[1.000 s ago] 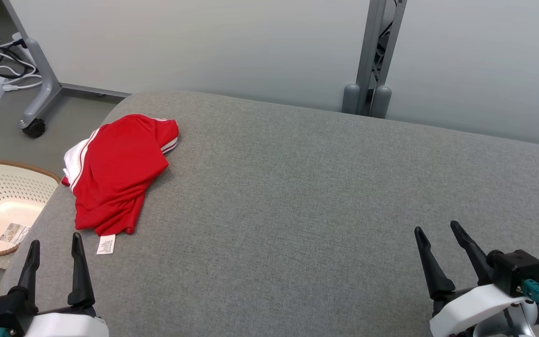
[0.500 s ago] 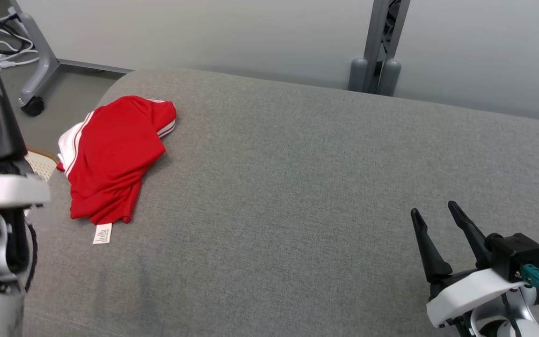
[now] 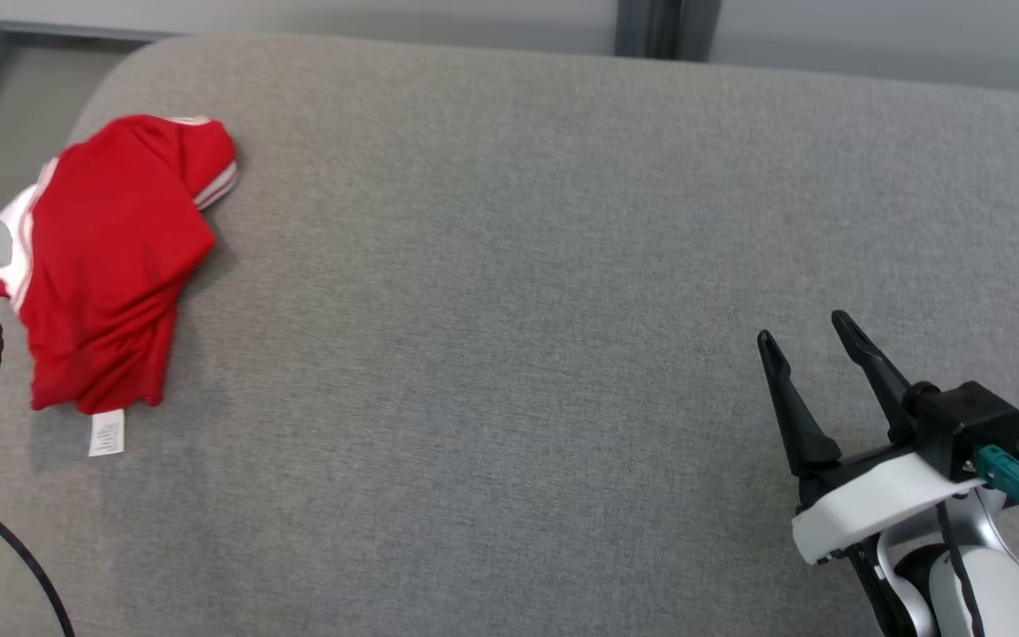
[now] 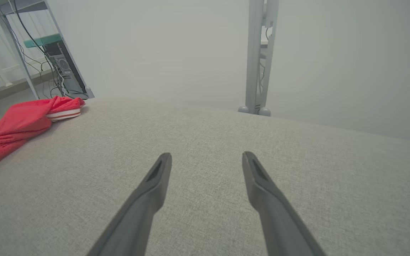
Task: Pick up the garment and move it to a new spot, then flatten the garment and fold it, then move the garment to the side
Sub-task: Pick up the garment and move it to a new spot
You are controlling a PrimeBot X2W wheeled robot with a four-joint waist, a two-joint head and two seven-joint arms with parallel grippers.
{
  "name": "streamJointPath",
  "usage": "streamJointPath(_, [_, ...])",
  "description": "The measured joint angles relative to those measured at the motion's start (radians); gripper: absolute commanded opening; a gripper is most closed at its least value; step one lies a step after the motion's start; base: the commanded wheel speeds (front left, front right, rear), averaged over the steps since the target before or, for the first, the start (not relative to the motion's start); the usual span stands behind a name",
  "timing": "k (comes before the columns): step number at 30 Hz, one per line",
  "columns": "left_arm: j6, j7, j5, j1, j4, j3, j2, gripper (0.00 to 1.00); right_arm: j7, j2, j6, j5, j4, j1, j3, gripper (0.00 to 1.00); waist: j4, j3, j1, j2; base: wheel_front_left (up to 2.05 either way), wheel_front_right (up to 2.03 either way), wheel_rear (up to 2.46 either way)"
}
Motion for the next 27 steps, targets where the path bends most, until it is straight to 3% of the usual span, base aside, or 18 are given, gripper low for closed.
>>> streamJointPath(6, [-0.078, 0.103, -0.044, -0.054, 0.271, -0.022, -0.004, 1.0, 0.008, 0.0, 0.0, -0.016, -0.008, -0.033, 0.009, 1.0, -0.036, 0.076, 0.0, 0.0, 0.0, 0.0, 0.0])
streamJointPath(11, [-0.115, 0.141, -0.081, -0.099, 0.375, -0.024, -0.007, 1.0, 0.016, 0.0, 0.0, -0.031, -0.021, -0.051, 0.008, 1.0, -0.053, 0.124, 0.0, 0.0, 0.0, 0.0, 0.0])
streamJointPath(20, [-0.143, 0.238, -0.139, -0.146, 0.536, -0.025, -0.008, 1.0, 0.03, 0.0, 0.0, -0.052, -0.038, -0.074, 0.008, 1.0, -0.07, 0.2, 0.0, 0.0, 0.0, 0.0, 0.0])
streamJointPath(21, [-0.144, 0.235, -0.147, -0.15, 0.545, -0.022, -0.007, 0.78, 0.031, 0.0, 0.0, -0.054, -0.039, -0.076, 0.008, 1.0, -0.071, 0.204, 0.0, 0.0, 0.0, 0.0, 0.0])
streamJointPath(23, [-0.145, 0.226, -0.15, -0.159, 0.56, -0.021, -0.007, 0.0, 0.031, 0.0, 0.0, -0.055, -0.041, -0.08, 0.008, 1.0, -0.072, 0.209, 0.0, 0.0, 0.0, 0.0, 0.0])
streamJointPath(27, [-0.144, 0.119, -0.152, -0.166, 0.567, -0.018, -0.01, 0.0, 0.034, 0.0, 0.0, -0.057, -0.042, -0.084, 0.008, 1.0, -0.068, 0.21, 0.0, -0.0001, 0.0, 0.0, 0.0])
